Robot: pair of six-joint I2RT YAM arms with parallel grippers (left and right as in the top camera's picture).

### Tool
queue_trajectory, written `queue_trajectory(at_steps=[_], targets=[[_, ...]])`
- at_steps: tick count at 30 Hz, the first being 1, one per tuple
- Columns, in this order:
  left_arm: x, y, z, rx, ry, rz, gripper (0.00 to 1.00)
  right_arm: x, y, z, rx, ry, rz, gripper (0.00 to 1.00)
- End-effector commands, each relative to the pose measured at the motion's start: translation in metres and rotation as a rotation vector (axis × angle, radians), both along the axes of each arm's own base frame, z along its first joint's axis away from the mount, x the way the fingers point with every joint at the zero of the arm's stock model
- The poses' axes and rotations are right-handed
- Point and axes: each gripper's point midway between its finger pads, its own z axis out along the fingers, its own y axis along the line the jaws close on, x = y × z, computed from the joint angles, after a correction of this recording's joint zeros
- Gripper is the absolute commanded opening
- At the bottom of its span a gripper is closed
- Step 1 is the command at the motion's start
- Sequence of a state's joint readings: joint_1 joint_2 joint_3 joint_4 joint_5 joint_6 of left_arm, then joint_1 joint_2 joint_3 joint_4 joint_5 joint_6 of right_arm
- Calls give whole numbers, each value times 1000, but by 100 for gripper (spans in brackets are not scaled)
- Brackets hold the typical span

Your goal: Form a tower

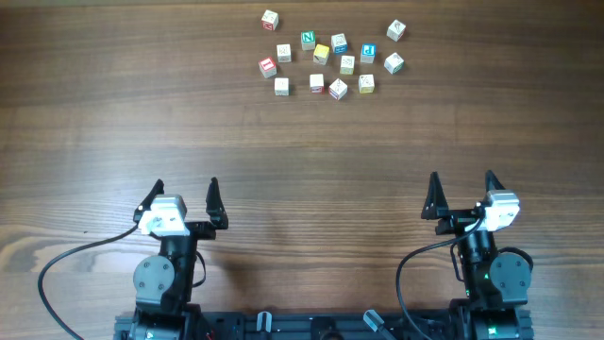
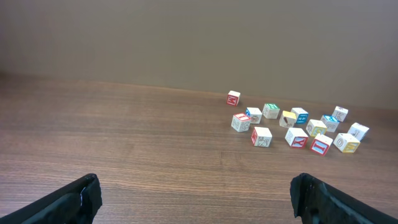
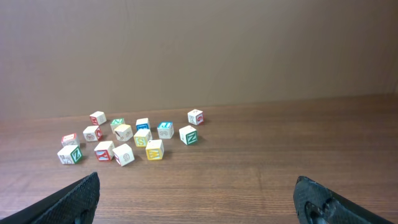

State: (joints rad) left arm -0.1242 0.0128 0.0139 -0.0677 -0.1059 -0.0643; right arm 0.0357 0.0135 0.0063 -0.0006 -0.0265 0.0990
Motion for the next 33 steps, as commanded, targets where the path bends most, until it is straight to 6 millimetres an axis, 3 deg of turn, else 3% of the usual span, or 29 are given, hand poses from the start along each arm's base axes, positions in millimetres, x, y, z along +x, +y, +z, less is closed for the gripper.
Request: queue_trajectory(at_steps=[1,33], targets=[[0,-1,4,1,-22,-7,100,0,4,1,-18,-5,23,100],[0,-1,-2,4,1,-7,100,0,4,1,-18,-6,23,100]])
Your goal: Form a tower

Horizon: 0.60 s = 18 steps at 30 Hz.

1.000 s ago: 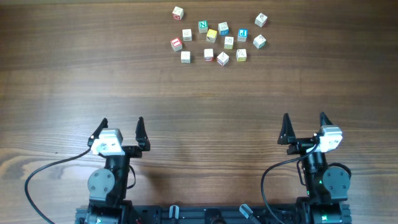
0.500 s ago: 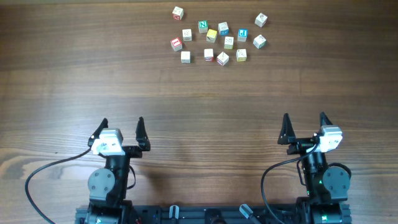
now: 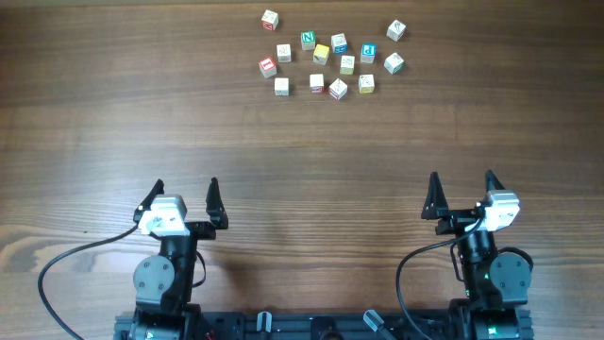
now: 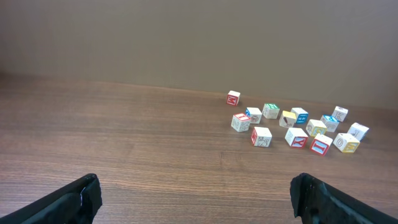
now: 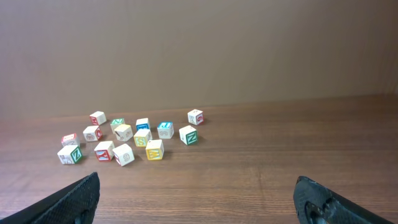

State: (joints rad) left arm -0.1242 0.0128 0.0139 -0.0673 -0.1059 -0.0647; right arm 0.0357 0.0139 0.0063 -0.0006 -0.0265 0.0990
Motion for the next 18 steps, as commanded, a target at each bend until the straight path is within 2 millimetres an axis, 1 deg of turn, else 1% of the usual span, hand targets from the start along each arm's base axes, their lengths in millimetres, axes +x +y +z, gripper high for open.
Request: queue_trajectory(at_steps=[1,4,6,8,11,13,15,18], targets=[[0,-1,-2,4,2,-7,100,0,4,1,-18,-6,23,100],[0,-1,-1,4,-2,-7,100,0,4,1,-18,-6,23,100],[1,-1,8,-1,-40,-7,100,0,4,1,-18,-6,23,100],[1,-4,13,-3,-59,-23,100,0,4,1,-18,-6,23,100],[0,-16,11,-5,-51,-96,100,0,4,1,-18,-6,23,100],[-1,-16,14,-6,-56,-97,100,0,4,1,-18,-6,23,100],[-2,-16,22,-7,-71,-97,100,0,4,1,-18,-6,23,100],[-4,-16,49,-9,-100,-96,100,0,4,1,-18,-6,23,100]])
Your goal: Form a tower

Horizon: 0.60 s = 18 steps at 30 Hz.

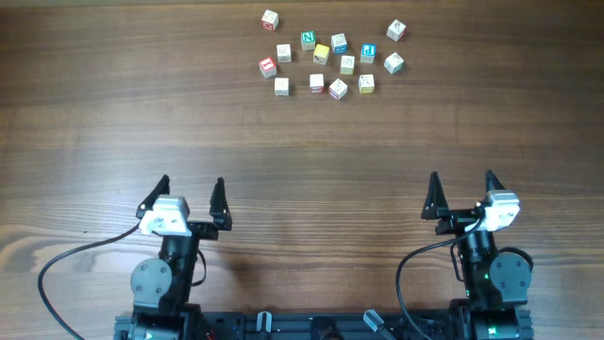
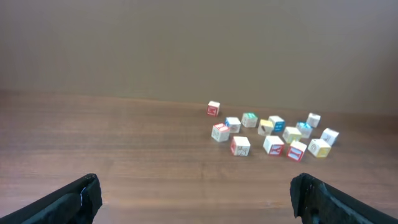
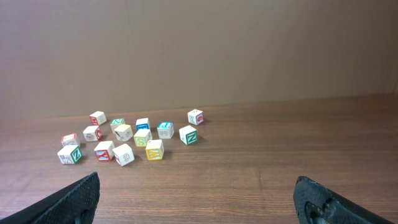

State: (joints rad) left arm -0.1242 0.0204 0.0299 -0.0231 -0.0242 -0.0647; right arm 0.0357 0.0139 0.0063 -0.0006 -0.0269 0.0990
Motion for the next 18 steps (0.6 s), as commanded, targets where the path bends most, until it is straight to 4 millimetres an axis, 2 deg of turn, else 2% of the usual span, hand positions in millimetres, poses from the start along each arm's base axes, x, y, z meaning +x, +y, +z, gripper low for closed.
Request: queue_trajectory(at_steps=[1,3,6,10,13,18], targets=[[-2,-2,40,-1,-47,-14,100,0,4,1,-18,-6,22,100],[0,-2,49,1,-36,-14,100,0,4,1,-18,-5,22,100],[14,-4,77,5,0,-15,100,0,4,1,-18,-6,22,100],[46,-10,121,9,48,-31,100,0,4,1,-18,-6,22,100],[65,-13,143,14,92,-31,100,0,4,1,-18,-6,22,100],[83,-15,173,21,158,-32,100,0,4,1,-18,-6,22,100]])
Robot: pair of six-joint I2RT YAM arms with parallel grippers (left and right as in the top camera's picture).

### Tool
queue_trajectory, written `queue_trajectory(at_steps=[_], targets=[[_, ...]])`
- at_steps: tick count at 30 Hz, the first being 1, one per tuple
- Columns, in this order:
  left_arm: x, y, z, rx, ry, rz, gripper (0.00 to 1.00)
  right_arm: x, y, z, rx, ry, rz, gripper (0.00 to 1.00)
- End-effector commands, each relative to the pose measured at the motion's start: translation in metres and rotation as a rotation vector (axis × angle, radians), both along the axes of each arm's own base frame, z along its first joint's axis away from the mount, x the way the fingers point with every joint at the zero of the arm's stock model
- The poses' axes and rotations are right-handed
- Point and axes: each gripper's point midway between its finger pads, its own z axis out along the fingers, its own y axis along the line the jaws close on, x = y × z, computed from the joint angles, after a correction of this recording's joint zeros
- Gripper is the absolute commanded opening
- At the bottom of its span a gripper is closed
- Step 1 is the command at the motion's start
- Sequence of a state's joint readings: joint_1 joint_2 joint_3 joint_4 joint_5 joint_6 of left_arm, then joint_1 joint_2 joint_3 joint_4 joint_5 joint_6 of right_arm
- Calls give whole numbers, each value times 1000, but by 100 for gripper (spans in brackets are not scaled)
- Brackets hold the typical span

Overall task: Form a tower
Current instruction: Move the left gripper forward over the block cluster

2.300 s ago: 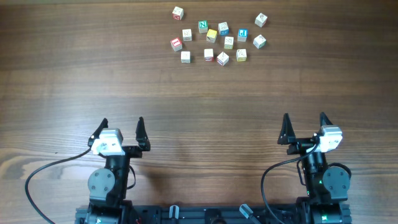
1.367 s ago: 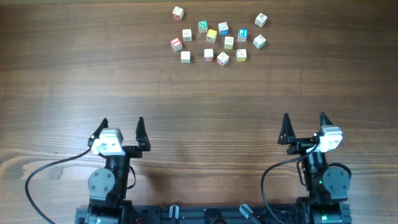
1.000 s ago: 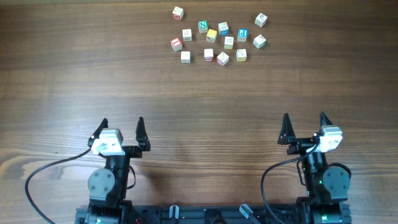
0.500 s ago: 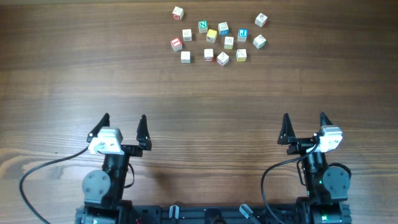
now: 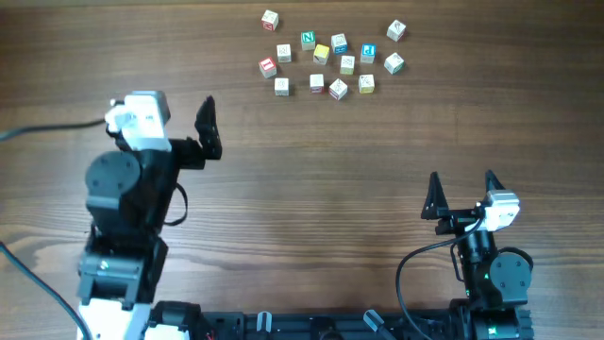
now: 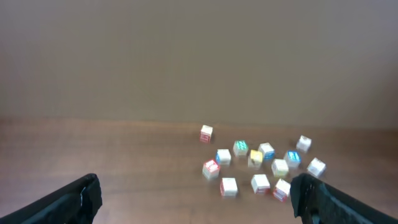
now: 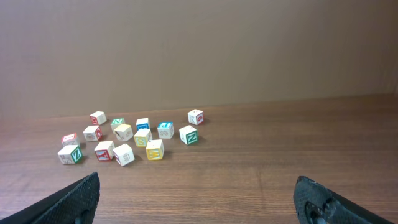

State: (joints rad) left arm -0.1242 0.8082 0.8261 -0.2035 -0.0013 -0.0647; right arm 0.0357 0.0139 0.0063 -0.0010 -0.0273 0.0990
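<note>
Several small lettered cubes (image 5: 330,59) lie loose in a flat cluster at the table's far middle, none stacked; among them are a red one (image 5: 267,67) and a yellow one (image 5: 322,54). My left gripper (image 5: 160,111) is open and empty, raised over the left-middle of the table, well short and left of the cluster. Its wrist view shows the cubes (image 6: 258,167) blurred, ahead between the wide-apart fingers (image 6: 68,202). My right gripper (image 5: 461,194) is open and empty near the front right. In its wrist view the cubes (image 7: 130,140) lie far ahead to the left.
The wooden table (image 5: 377,142) stretches between the arms and the cubes. A black cable (image 5: 47,127) runs off to the left from the left arm. The arm bases (image 5: 311,326) sit at the front edge. A plain brown wall (image 7: 199,50) backs the table.
My left arm has risen and moved forward from the front edge to the left-middle of the table, and its wrist view now sees the cubes from higher up. The right arm has not moved.
At the two oldest moments both grippers rested open at the front edge with the cubes scattered far off. Then the left gripper had shifted slightly right. Now it is raised and farther forward, still open. The cubes lie as they did.
</note>
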Motion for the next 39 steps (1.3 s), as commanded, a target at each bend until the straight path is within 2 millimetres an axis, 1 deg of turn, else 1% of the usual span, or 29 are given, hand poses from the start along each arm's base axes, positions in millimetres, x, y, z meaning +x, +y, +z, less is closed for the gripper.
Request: queue_trajectory(at_steps=[1,3,5,7,8,9,10,12,16,18,21,23,24,25,27,29,35,37,39], targets=[[13,-3,31,5,17,-10,100,0,4,1,-18,-6,22,100],[25,-7,31,9,76,-26,100,0,4,1,-18,-6,22,100],[40,-19,28,0,138,-85,100,0,4,1,-18,-6,22,100],[55,-29,23,-9,183,-130,100,0,4,1,-17,-6,22,100],[66,-36,18,-16,219,-159,100,0,4,1,-18,-6,22,100],[71,-39,14,-17,237,-169,100,0,4,1,-18,-6,22,99],[80,-46,9,-10,265,-183,100,0,4,1,-18,-6,22,100],[87,-58,3,20,277,-218,100,0,4,1,-18,-6,22,100],[97,-90,-9,98,273,-312,100,0,4,1,-18,-6,22,100],[103,-99,-14,104,270,-326,100,0,4,1,-18,-6,22,100],[113,-105,-36,108,314,-336,100,0,4,1,-18,-6,22,100],[121,-109,-64,115,381,-340,100,0,4,1,-18,-6,22,100],[123,-112,-73,118,401,-345,100,0,4,1,-18,-6,22,100],[125,-114,-81,121,420,-349,100,0,4,1,-18,-6,22,100],[126,-121,-92,126,441,-363,100,0,4,1,-18,-6,22,100],[123,-129,-93,129,443,-380,100,0,4,1,-18,-6,22,100],[114,-142,-93,131,465,-409,100,0,4,1,-18,-6,22,100],[114,-142,-84,127,466,-407,100,0,4,1,-18,-6,22,100],[117,-143,-66,100,444,-397,100,0,4,1,-18,-6,22,100]])
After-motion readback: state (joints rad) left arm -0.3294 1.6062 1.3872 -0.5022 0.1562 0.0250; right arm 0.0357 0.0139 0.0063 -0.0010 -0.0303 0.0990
